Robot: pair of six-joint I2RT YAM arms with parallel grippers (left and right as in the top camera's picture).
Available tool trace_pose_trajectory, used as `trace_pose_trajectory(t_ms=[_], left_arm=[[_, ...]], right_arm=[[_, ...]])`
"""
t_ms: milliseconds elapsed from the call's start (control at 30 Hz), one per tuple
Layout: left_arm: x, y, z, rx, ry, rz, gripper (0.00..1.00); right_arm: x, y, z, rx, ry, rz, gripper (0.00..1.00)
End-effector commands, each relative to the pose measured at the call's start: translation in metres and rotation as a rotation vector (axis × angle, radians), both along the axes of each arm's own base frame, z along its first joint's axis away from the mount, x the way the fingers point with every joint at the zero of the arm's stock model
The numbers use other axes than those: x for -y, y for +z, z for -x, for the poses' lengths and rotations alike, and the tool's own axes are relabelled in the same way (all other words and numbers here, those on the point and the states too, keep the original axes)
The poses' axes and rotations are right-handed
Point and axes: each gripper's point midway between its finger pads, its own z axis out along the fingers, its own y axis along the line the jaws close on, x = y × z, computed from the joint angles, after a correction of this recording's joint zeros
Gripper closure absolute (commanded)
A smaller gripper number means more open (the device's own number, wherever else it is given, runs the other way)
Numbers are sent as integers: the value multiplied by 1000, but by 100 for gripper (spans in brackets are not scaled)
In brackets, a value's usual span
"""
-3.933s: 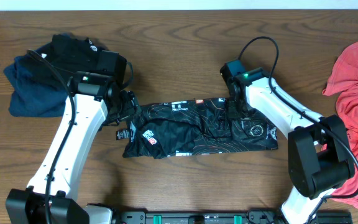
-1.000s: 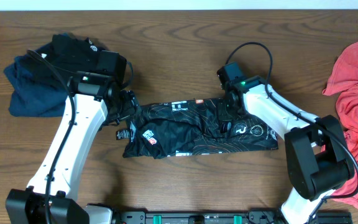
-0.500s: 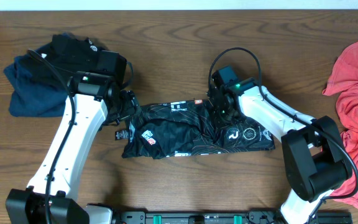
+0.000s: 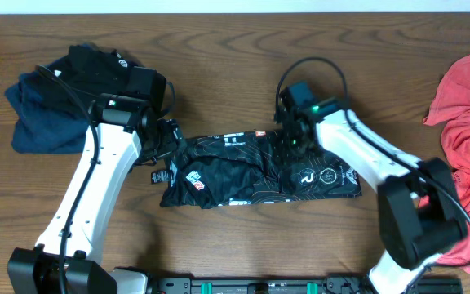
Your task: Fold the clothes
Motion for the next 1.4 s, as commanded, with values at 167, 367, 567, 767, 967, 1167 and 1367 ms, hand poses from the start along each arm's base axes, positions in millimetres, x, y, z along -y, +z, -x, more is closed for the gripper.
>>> trace_pose_trajectory(t_ms=[167, 367, 567, 767, 967, 1167, 1367], left_arm=[[-5, -20, 11, -49, -31, -22, 2], [19, -62, 20, -94, -128, 115, 2], [45, -85, 16, -91, -226, 247, 2], [40, -113, 16, -170, -198, 239, 2], [32, -145, 14, -239, -138, 243, 2], [54, -153, 18, -275, -143, 374, 2], [68, -149, 15, -262, -148, 460, 5]], right_arm=[[27, 93, -30, 243, -74, -82, 1], [73, 87, -22, 162, -192, -23, 1], [93, 82, -20, 135, -247, -4, 1], [94, 82, -19, 132, -249, -3, 1], [95, 82, -18, 127, -249, -1, 1], [95, 81, -16, 118, -249, 2, 1], [95, 81, -16, 118, -249, 2, 1]])
